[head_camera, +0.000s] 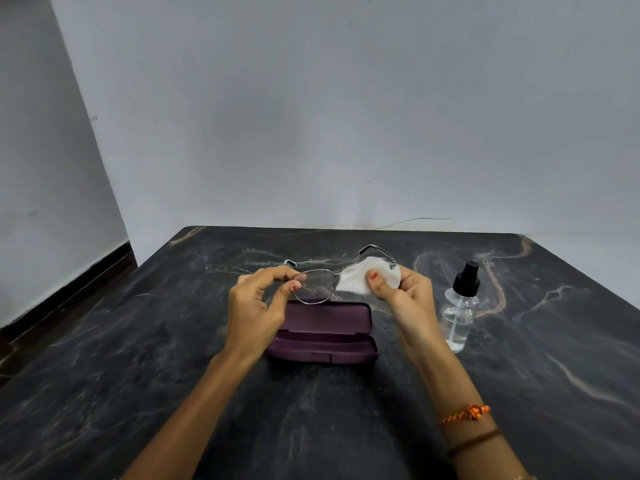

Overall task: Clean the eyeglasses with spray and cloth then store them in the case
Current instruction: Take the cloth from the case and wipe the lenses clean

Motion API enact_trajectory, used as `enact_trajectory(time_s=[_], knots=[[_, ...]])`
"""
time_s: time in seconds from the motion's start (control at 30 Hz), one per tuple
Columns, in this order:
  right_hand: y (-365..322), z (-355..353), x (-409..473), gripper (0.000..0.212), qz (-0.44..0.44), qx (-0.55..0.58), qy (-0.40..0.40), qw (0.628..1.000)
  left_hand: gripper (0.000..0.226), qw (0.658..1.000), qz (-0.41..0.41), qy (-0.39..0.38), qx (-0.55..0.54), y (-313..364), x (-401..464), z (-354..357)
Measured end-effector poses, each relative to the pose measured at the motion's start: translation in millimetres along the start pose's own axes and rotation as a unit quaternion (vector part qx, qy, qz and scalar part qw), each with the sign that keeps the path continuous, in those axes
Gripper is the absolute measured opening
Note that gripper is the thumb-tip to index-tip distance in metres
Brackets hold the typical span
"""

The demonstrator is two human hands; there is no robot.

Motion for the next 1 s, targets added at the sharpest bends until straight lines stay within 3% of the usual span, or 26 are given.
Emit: enact_trajectory(time_s=[0.13,0.27,0.43,0.6,0.77,1.0], knots=[[1,-3,1,0.021,0.015,0.022,0.036,0.999,0.015,0.998,-0.047,-0.011,-0.040,-2,0,2],[8,0,-1,0.022,0.046,0.097,0.132,0.985,0.019,0.995,-0.062,0.000,-0.078,-1,-1,3],[17,-11,-3,0.012,0.101,0.204,0.248,0.942,0.019,0.979,-0.107,0.084,-0.155,-14,6,-10],[34,9,-10,0.016,0.165,0.258,0.215,0.927,0.018,0.959,-0.143,0.142,-0.201,-22,5,-11],[39,33,-19,0.021,0.157,0.279,0.146,0.936,0.017,0.960,-0.145,0.134,-0.198,-17,-2,-1],[39,49,-27,0.026,0.155,0.323,0.132,0.924,0.012,0.977,-0.114,0.098,-0.151,-5,-13,10]])
Point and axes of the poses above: each hand's wrist, its own x-axis towards the middle knuckle, its own z-axis out of the palm, y = z × x, the point moved 4 cm from there along x, towards the middle knuckle, and after that the axes turned 5 degrees about -z, right-handed, at the moved point
